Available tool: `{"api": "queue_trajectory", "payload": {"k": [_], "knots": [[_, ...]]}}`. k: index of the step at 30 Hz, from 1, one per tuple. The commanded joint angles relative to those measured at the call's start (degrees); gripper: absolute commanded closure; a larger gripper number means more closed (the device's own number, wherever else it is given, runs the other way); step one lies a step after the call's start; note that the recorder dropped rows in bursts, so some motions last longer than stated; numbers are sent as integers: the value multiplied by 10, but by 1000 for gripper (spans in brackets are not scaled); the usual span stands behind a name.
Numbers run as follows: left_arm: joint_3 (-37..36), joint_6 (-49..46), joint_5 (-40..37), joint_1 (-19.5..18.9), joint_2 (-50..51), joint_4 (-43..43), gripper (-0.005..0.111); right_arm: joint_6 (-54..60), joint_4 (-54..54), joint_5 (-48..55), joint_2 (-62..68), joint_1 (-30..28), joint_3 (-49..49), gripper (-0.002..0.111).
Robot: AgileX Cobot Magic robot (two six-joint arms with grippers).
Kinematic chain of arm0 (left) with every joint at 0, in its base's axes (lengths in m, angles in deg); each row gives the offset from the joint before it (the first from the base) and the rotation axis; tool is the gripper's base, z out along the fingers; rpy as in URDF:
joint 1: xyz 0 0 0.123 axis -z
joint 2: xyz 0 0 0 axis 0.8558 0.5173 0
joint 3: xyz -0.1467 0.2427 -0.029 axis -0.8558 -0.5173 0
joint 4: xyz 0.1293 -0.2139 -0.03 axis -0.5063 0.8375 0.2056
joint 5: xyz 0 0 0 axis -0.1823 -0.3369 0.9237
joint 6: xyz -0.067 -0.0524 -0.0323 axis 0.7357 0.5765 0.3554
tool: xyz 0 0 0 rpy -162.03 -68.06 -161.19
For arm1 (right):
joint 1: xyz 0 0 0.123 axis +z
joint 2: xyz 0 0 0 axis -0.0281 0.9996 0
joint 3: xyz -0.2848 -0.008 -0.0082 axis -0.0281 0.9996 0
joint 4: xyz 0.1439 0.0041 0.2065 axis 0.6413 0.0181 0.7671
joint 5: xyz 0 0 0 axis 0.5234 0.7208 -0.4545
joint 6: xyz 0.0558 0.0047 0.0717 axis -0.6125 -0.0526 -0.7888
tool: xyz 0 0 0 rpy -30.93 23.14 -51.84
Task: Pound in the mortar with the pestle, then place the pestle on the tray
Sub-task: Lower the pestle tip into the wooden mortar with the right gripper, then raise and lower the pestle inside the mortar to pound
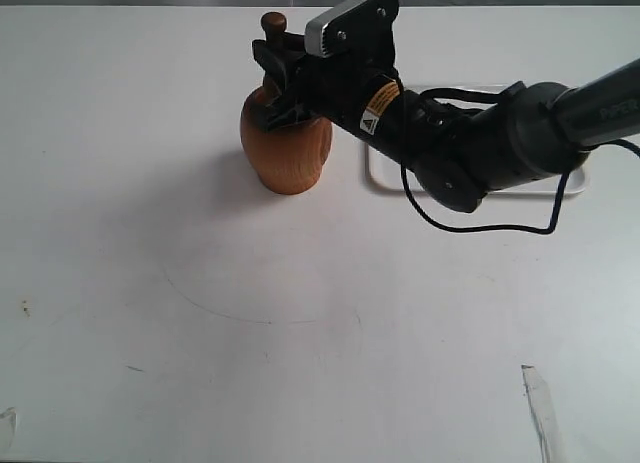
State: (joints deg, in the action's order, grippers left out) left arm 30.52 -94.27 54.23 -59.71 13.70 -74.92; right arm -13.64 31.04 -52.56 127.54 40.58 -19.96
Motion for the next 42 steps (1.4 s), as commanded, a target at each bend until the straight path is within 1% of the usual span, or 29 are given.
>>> {"api": "queue_trajectory", "payload": {"k": [1, 3, 6, 11, 14, 19, 25, 30, 33, 42], "knots": [[0, 5, 2, 4, -1, 4, 107, 2, -3, -17, -6, -4, 2, 108], [0, 5, 2, 4, -1, 4, 107, 3, 9, -46, -25, -4, 2, 108], [0, 5, 2, 4, -1, 4, 107, 20, 13, -55, -65, -4, 2, 108], [0, 5, 2, 4, -1, 4, 107, 36, 5, -39, -119, -4, 2, 108], [0, 5, 2, 4, -1, 4, 107, 48, 5, -15, -124, -4, 2, 108], [0, 5, 2, 4, -1, 4, 107, 55, 4, 22, -90, -4, 2, 108], [0, 5, 2, 4, -1, 4, 107, 54, 5, 20, -3, -4, 2, 108], [0, 5, 2, 4, -1, 4, 107, 54, 21, 6, 8, -4, 2, 108], [0, 5, 2, 4, -1, 4, 107, 54, 20, -21, -19, -4, 2, 108], [0, 5, 2, 4, -1, 4, 107, 78, -9, -23, -159, -4, 2, 108]]}}
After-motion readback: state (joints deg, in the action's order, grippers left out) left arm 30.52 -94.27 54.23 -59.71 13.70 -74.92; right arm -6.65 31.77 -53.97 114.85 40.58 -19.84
